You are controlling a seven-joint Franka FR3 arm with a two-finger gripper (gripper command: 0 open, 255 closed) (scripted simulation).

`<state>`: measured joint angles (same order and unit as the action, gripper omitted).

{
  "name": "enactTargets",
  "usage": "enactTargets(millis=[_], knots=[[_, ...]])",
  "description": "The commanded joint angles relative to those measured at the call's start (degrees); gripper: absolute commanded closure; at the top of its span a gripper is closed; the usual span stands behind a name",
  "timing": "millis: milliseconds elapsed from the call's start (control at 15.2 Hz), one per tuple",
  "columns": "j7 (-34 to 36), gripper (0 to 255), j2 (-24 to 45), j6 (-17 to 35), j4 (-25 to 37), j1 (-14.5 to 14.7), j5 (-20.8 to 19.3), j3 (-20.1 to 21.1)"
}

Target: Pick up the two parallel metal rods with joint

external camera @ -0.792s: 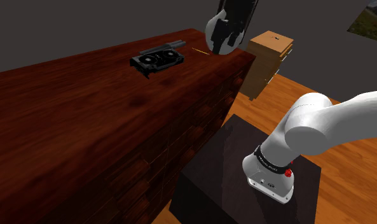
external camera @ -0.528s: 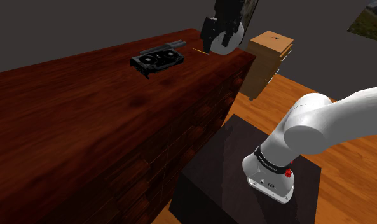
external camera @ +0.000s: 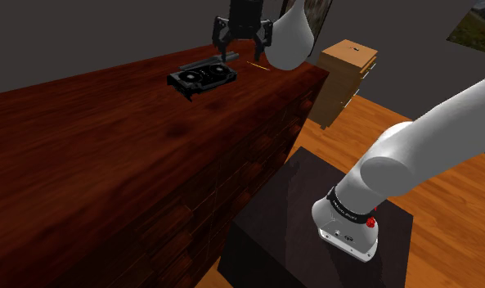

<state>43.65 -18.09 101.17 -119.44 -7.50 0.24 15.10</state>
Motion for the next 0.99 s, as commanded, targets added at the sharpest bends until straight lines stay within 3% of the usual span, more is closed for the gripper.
enactTargets(millis=[0,330,726,924], knots=[[7.9,0,5.1,0.3,4.1,-1.3,-0.3,1.3],[25.0,0,17.5,-0.3,15.3,-3.4,-2.0,2.0],[42.7,0,30.6,-2.0,28.9,-4.3,-3.0,-0.3],[43.4,0,31.2,-0.6,28.0,-4.3,-3.0,-0.6]])
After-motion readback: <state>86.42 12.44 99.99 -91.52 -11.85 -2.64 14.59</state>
